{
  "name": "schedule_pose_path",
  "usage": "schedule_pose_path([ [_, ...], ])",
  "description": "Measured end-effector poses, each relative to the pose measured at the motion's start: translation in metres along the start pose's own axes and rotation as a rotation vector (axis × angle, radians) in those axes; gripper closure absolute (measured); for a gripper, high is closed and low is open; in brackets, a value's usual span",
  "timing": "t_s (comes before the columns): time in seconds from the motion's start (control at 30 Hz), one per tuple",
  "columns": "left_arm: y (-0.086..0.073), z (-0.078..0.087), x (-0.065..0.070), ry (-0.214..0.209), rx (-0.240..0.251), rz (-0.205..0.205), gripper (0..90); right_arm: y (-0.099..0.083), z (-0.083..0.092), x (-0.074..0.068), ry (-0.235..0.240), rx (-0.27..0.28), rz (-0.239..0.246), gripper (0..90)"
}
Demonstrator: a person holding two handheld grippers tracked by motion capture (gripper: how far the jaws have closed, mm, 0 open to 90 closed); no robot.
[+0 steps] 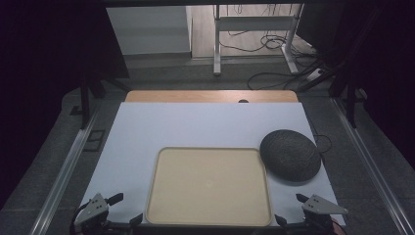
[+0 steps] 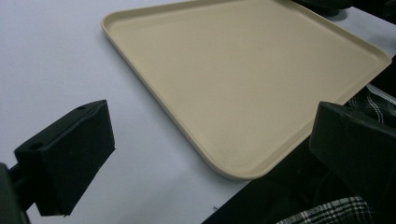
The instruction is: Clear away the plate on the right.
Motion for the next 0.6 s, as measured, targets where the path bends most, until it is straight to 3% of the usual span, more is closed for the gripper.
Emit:
schedule_pose_path([
  [0.47, 0.0013, -0.0013, 0.0002, 0.000, -0.003, -0.006, 0.0, -0.0018, 0.0010, 0.0036, -0.016, -0.005, -0.018, 0.0],
  [0.6, 0.0018, -0.0018, 0.0002, -0.001, -0.005, -0.008, 0.0, -0.0020, 0.0006, 0.0021, 0.010, -0.010, -0.028, 0.0],
])
Point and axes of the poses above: each handheld gripper's, and its own axes: z roughly backward along the jaws, y roughly out of its top, x roughly to its right, the point moved 5 cm from there along -z, roughly forward along the jaws, and after that the axes turned 15 degrees about -x, right-handed, at the moved point
